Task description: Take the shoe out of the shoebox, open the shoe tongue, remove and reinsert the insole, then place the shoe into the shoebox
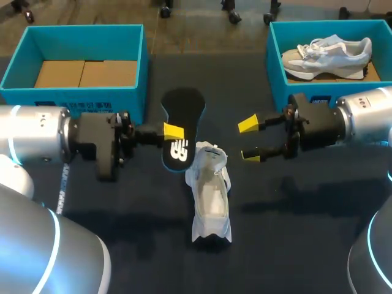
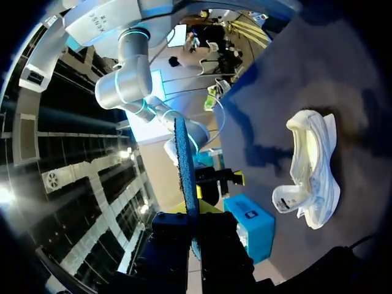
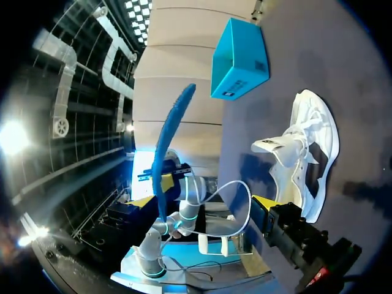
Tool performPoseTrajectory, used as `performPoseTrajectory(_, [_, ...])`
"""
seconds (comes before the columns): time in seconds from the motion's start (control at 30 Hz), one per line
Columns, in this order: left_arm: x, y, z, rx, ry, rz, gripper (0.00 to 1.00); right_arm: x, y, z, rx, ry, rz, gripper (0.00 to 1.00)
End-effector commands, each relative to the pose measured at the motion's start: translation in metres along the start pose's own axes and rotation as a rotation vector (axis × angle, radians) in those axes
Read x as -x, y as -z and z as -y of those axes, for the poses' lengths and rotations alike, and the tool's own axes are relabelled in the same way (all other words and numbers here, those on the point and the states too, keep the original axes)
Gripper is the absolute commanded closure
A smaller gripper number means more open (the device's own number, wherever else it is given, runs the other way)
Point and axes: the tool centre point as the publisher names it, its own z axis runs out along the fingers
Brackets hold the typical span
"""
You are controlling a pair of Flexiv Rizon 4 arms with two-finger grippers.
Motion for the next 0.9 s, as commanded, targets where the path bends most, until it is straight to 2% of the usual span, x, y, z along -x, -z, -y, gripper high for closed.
performPoseTrajectory(0.03, [-0.009,-0.013,-0.004,0.019,-0.034,0.018,1.00,0.001,-0.002,0.001,0.002,0.001,0.001,0.00])
performPoseTrajectory(0.13, [-0.013,-0.017,-0.005,0.028,-0.062,0.028,1.00,0.001,-0.002,0.001,0.002,0.001,0.001,0.00])
performPoseTrajectory(0.47, [-0.027,-0.024,-0.003,0.031,-0.095,0.005,1.00,-0.009,-0.002,-0.024,0.004,-0.013,0.028,0.00])
performPoseTrajectory(0.9, [-0.035,-0.038,-0.005,0.045,-0.124,0.000,1.00,-0.010,-0.013,-0.037,0.037,-0.043,0.023,0.00])
